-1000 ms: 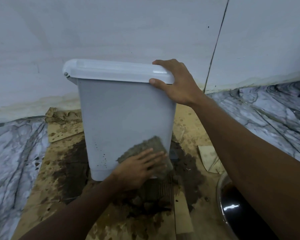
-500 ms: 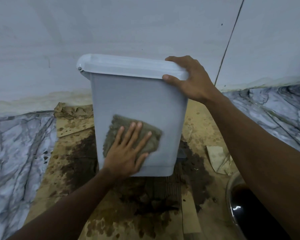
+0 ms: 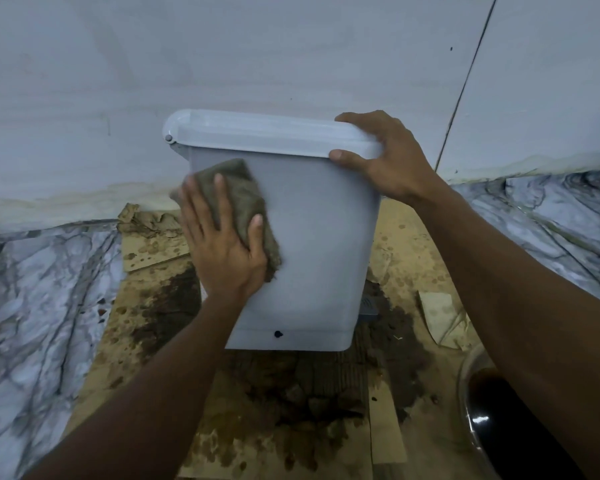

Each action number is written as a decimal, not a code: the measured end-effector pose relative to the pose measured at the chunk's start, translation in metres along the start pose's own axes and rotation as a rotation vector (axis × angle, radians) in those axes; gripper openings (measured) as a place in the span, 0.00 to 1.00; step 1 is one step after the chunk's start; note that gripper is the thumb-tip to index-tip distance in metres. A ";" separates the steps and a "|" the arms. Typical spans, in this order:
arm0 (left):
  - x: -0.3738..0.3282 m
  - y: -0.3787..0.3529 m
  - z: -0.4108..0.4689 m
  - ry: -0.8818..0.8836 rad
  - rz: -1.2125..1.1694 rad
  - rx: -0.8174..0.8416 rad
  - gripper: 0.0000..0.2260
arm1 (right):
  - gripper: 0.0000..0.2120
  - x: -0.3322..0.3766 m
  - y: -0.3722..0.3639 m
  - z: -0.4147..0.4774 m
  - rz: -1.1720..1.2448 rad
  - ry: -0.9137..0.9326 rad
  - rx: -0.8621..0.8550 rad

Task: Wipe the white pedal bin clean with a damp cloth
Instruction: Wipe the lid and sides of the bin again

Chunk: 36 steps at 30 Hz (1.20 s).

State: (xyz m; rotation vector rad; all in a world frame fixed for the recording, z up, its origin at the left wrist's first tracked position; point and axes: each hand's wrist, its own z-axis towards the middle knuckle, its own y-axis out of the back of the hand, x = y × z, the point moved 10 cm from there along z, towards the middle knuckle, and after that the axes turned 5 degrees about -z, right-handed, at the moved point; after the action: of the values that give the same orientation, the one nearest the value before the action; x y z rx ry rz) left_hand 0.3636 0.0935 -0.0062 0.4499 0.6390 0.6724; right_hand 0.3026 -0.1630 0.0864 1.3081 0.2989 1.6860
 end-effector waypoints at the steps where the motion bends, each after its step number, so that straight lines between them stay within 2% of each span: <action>1: 0.010 -0.001 -0.017 0.107 -0.032 -0.030 0.32 | 0.25 0.000 -0.001 0.000 -0.003 0.003 0.001; 6: 0.034 -0.019 -0.135 0.679 -0.116 -0.058 0.34 | 0.25 -0.002 -0.001 0.001 -0.019 0.001 -0.007; 8: 0.028 -0.030 -0.161 0.803 -0.176 -0.035 0.35 | 0.25 -0.002 -0.002 0.001 -0.028 0.004 -0.009; 10: 0.013 -0.039 -0.173 0.846 -0.187 0.020 0.36 | 0.25 -0.003 -0.002 0.001 -0.027 0.004 -0.009; 12: -0.011 -0.047 -0.179 0.713 -0.107 0.127 0.36 | 0.25 -0.003 -0.001 0.002 -0.029 0.011 -0.010; 16: -0.050 -0.071 -0.197 0.118 0.014 0.368 0.34 | 0.25 -0.002 0.002 0.000 -0.031 0.012 0.001; 19: -0.065 -0.075 -0.171 -0.336 0.088 0.466 0.31 | 0.25 -0.002 0.001 0.000 -0.041 0.016 0.006; 21: -0.074 -0.069 -0.140 -0.559 0.085 0.482 0.29 | 0.25 -0.001 0.000 0.001 -0.040 0.014 0.009; 24: -0.063 -0.051 -0.080 -0.626 0.137 0.407 0.28 | 0.25 -0.001 0.000 0.000 -0.030 0.023 0.019; 28: -0.021 -0.027 -0.046 -0.523 0.193 0.286 0.30 | 0.25 0.002 -0.001 0.000 -0.030 0.029 0.026; 31: -0.002 -0.026 -0.073 -0.572 0.192 0.277 0.30 | 0.24 0.001 0.000 -0.001 -0.024 0.024 0.025; 36: -0.002 -0.043 -0.139 -0.708 0.197 0.374 0.33 | 0.25 0.000 0.001 -0.003 -0.017 0.005 0.016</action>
State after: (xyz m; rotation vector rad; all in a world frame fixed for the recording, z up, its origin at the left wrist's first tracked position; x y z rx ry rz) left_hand 0.2876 0.0867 -0.1309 1.0495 0.0389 0.5264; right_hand 0.2993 -0.1625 0.0852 1.3099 0.3267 1.6762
